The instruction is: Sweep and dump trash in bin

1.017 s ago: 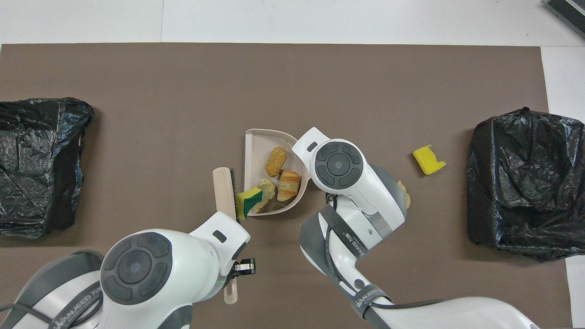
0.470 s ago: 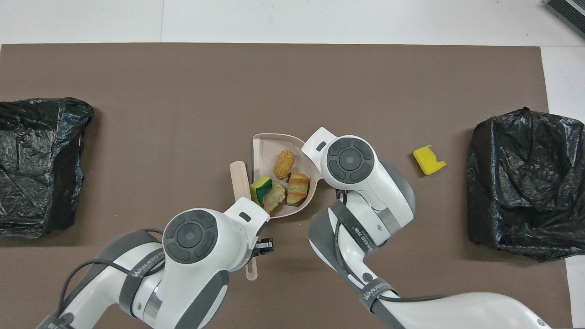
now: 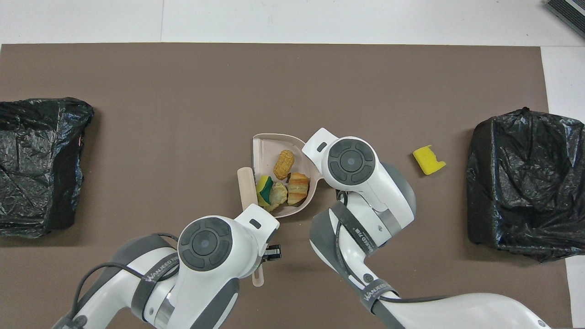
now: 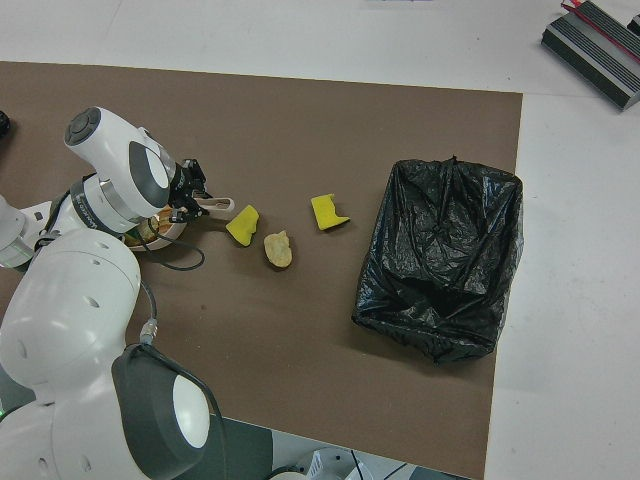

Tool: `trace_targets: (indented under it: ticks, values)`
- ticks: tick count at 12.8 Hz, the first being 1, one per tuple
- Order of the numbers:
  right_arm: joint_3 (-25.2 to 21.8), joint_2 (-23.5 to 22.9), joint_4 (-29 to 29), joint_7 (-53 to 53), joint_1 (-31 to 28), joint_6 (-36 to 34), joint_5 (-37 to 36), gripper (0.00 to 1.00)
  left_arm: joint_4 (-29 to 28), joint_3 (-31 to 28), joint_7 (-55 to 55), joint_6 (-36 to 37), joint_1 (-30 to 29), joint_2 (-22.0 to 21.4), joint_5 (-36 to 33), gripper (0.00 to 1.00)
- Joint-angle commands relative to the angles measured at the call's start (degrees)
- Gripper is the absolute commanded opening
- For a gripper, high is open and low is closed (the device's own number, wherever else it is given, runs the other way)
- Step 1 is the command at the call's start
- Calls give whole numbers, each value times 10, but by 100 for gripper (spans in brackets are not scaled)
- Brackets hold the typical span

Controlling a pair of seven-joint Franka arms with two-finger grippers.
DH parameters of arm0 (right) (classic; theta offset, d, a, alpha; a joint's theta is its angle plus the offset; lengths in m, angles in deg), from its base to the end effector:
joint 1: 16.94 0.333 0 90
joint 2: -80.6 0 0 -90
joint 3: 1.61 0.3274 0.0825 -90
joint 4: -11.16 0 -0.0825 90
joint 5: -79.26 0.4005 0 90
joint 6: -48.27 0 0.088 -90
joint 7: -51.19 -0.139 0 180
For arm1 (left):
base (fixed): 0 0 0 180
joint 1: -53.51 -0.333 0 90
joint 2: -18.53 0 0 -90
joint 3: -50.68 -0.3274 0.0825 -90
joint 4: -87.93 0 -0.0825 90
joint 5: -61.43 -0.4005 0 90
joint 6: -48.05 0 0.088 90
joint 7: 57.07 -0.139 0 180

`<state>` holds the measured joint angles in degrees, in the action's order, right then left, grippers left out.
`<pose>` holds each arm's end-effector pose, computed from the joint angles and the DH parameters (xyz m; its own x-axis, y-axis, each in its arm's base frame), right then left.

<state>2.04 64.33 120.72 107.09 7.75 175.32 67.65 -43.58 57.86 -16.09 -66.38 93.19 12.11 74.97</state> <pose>0.5656 0.2902 0.3206 -0.0118 0.9935 -0.1128 0.9954 0.0224 0.0933 0.3148 -0.3666 0.3533 0.9647 0.0161 -0.2630 0.0186 -0.9998 0.0071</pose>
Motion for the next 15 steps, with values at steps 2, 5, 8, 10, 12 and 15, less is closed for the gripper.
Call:
trace_targets:
  ticks: [2,5,8,10,12,15]
  values:
    - [5,10,23,10,-3,14,4,0,-14,-8,22,46,21,-30,12,0]
    - [5,10,23,10,-4,17,4,0,-9,-9,29,113,20,-38,14,0]
    - [5,10,23,10,-3,17,4,0,2,-11,30,192,12,-38,13,0]
    - [5,10,23,10,-3,17,4,0,7,-14,23,229,11,-38,7,0]
    - [4,10,22,9,-4,14,4,0,9,-14,23,212,7,-38,7,0]
    - [5,11,9,9,-7,14,37,0,9,-13,-17,63,7,-23,7,0]
